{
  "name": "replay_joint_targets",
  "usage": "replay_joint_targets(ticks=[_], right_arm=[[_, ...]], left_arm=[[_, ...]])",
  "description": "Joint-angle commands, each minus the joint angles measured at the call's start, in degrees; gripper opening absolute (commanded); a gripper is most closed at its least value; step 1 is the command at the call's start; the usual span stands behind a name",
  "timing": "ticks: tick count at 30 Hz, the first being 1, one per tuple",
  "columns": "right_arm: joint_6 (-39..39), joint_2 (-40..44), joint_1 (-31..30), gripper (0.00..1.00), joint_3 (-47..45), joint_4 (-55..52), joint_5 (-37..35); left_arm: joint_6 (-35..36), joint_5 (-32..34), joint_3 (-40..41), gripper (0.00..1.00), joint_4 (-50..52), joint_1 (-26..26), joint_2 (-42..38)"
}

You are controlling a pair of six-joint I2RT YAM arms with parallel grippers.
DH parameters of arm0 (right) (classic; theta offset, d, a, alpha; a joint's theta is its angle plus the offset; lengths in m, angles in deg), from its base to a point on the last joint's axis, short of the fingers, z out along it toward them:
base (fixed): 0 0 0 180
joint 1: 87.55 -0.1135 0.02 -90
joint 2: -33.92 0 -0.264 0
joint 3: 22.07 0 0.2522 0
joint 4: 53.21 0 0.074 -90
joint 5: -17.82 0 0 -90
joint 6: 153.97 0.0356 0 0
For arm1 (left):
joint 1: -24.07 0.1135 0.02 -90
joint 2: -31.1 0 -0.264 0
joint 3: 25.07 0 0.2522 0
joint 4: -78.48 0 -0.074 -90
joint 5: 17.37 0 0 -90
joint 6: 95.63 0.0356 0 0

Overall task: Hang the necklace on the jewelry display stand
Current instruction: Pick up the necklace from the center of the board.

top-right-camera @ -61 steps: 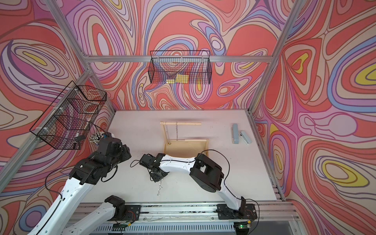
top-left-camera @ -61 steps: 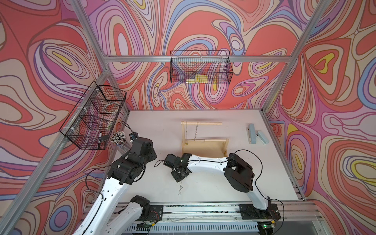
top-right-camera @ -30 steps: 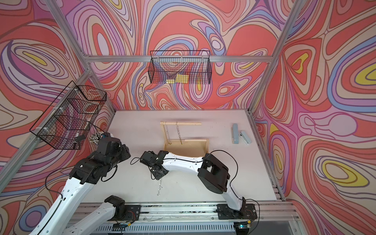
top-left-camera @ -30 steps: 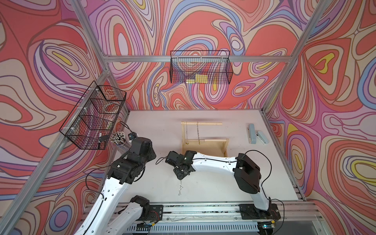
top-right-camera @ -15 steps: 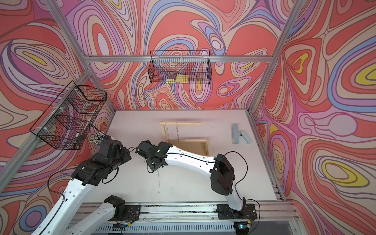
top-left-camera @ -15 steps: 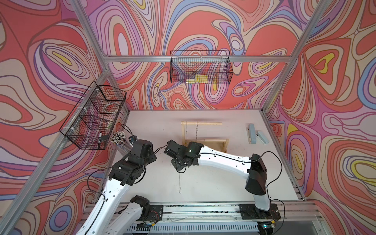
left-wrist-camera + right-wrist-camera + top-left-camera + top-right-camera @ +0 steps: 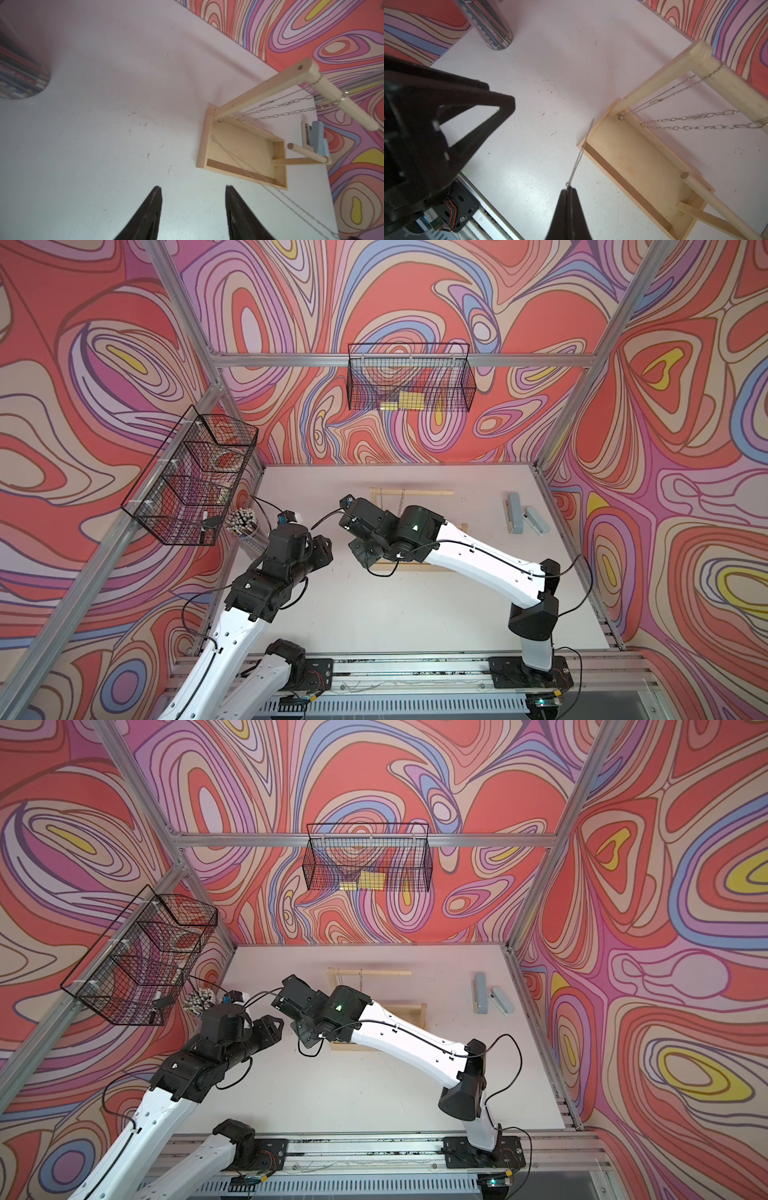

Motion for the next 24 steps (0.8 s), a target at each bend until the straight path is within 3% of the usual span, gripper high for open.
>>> replay_joint_targets(ticks=[1,13,18,24], right_arm=[[-2.8,0.2,0.7,0.00,2.8,-2.1,-2.6],[-6.9,0.2,2.2,0.00,10.7,-4.4,-4.9],[-7.2,0.6,2.3,0.00,10.7,-4.2,-5.3],[-7.5,1.1,2.5,0.00,10.5,-3.4,-4.6]], left_arm=[[3.7,-10.0,-1.0,0.52,-7.8,0.4,0.6],[5.6,-27.2,-1.5,0.52,-17.7,0.3,1.1],[6.3,-31.5,-1.7,0.53,-18.5,0.4,0.0],[7.0,-31.5,-2.9,0.53,-19.0,0.3,0.2]])
